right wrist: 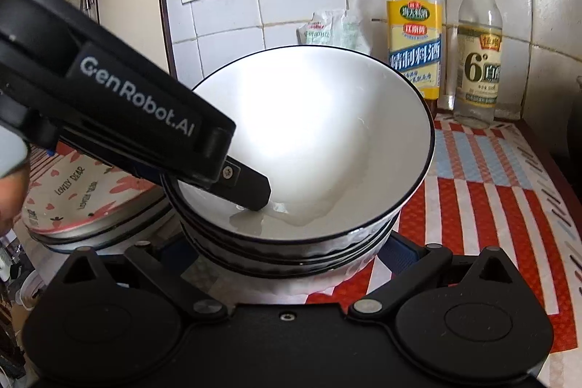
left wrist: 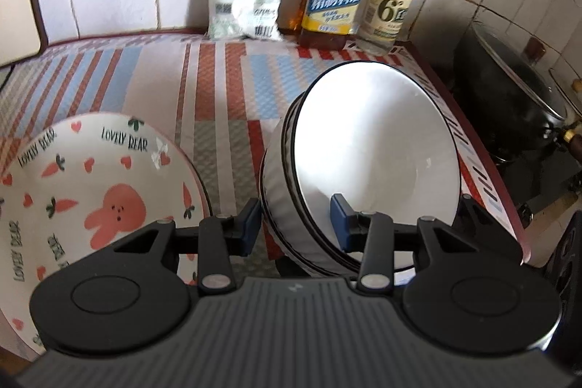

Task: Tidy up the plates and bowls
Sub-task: 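Carry the bowl stack with the left gripper over the bunny plate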

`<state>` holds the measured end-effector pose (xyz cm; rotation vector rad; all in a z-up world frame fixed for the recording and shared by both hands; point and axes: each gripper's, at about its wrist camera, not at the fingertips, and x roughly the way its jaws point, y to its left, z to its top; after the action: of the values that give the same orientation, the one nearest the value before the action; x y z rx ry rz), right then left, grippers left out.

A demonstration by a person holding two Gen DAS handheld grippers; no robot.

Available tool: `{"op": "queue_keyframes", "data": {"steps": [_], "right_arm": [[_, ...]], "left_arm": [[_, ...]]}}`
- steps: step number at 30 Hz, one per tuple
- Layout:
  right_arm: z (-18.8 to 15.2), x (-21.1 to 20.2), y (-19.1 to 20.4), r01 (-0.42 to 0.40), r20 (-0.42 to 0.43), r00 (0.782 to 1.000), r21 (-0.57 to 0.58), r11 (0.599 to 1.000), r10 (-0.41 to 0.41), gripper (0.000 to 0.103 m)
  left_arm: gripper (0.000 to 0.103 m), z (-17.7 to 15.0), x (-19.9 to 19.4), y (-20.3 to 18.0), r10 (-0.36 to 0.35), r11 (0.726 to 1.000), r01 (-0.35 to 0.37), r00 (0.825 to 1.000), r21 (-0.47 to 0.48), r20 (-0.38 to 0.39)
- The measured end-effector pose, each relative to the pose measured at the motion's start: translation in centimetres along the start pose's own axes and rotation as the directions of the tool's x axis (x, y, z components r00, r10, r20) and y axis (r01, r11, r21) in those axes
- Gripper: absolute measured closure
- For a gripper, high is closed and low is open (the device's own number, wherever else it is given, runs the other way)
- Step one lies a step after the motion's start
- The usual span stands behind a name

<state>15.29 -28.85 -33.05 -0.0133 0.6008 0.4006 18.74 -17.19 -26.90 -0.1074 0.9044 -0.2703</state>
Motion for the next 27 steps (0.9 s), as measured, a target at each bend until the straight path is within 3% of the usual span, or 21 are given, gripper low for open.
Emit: {"op": "queue_keyframes", "data": {"steps": [12,21,27], "right_arm": [[4.1,-3.2,1.9,-0.008,0.013,1.000,-0.064,0.998,0.009,0.000],[7.9,-3.7,5.9,-0.085,0.017,0.996,-0.143,0.986,0.088,0.000],[8.3,-1.9,9.5,-0.140,0.010,0.990,-0.149,0.979,0.144,0.000]], "left_arm": [[0.064,1.9,-5.8,0.2,0.001,0.999,0.000,0.999,-0.036,0.040],[0.064,2.2,-10.6,4.2,0.064,0.996,-0.059,0.995,-0.074,0.072],[0.064,1.4,-11.7,8.0,0.113,0.992,-0.110,0.992,-0.062,0.048]]}}
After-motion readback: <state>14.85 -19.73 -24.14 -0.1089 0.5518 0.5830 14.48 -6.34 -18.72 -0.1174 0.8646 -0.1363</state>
